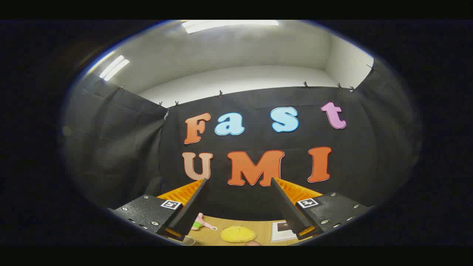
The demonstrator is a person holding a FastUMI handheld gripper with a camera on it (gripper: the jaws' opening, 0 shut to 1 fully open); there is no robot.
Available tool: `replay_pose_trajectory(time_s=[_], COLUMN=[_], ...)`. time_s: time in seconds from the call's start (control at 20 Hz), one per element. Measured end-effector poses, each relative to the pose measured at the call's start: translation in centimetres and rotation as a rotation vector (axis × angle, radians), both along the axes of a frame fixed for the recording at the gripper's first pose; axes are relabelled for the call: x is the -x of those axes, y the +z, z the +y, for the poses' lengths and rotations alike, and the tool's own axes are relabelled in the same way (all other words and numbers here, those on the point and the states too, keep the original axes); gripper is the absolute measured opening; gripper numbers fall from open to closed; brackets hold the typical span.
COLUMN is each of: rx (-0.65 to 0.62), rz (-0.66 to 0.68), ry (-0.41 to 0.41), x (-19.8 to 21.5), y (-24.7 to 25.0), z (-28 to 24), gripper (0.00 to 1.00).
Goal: Open the storage box then place both shoes into the box .Put the left shoe in first, then the right shoe, with the right side of both shoes facing outward in a uniform manner.
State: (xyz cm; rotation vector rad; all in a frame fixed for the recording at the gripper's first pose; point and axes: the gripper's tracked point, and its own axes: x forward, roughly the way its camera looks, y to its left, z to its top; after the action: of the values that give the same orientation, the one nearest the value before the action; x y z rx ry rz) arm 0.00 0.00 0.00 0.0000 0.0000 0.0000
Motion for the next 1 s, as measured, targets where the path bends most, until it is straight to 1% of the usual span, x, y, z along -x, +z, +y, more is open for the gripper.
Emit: replay_pose_trajectory(time_s=[0.5,0.7,0.8,0.9,1.0], rx=[-0.004,0.027,0.039,0.035,-0.004], rz=[0.009,0.013,0.027,0.049,0.092], ry=[0.010,0.025,0.052,0.101,0.134], x=[0.2,0.4,0.2,0.5,1.1], y=[-0.3,-1.1,-1.7,-2.8,-4.4], z=[0.8,1.8,2.9,4.7,5.9], gripper=[0.98,0.98,0.98,0.98,0.98])
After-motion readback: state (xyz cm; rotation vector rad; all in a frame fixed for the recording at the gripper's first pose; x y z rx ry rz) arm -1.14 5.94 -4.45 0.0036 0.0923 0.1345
